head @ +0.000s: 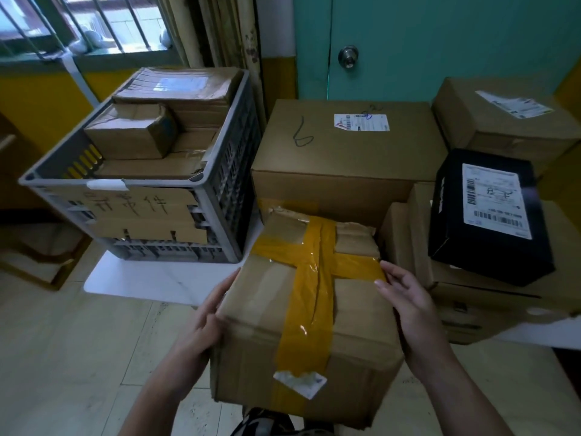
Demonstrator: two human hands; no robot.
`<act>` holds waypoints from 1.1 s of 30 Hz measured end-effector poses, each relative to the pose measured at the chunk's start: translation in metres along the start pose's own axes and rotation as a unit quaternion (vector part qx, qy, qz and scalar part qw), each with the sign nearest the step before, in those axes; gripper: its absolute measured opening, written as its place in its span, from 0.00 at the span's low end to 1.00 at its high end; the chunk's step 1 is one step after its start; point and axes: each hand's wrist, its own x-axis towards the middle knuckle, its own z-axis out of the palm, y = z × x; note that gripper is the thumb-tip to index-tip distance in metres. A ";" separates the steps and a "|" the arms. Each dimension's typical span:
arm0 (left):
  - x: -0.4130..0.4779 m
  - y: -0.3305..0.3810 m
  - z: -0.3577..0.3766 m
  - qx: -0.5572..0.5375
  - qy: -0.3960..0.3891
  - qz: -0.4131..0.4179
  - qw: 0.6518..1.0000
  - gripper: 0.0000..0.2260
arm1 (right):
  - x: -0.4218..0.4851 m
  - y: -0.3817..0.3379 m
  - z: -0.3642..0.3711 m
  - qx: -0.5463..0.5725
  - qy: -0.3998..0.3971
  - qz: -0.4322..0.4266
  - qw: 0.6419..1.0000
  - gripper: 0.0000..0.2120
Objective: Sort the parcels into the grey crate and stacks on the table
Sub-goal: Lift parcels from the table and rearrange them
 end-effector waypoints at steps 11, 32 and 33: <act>0.011 0.007 0.025 0.110 0.146 0.039 0.982 0.35 | -0.006 -0.027 0.002 -0.026 -0.123 -0.043 0.991 0.48; 0.028 0.054 0.050 0.293 0.274 0.073 0.913 0.43 | -0.012 -0.033 0.018 -0.171 0.028 -0.164 0.971 0.34; 0.027 0.058 0.053 0.298 0.277 0.090 0.909 0.46 | -0.011 -0.032 0.018 -0.176 0.029 -0.167 0.970 0.35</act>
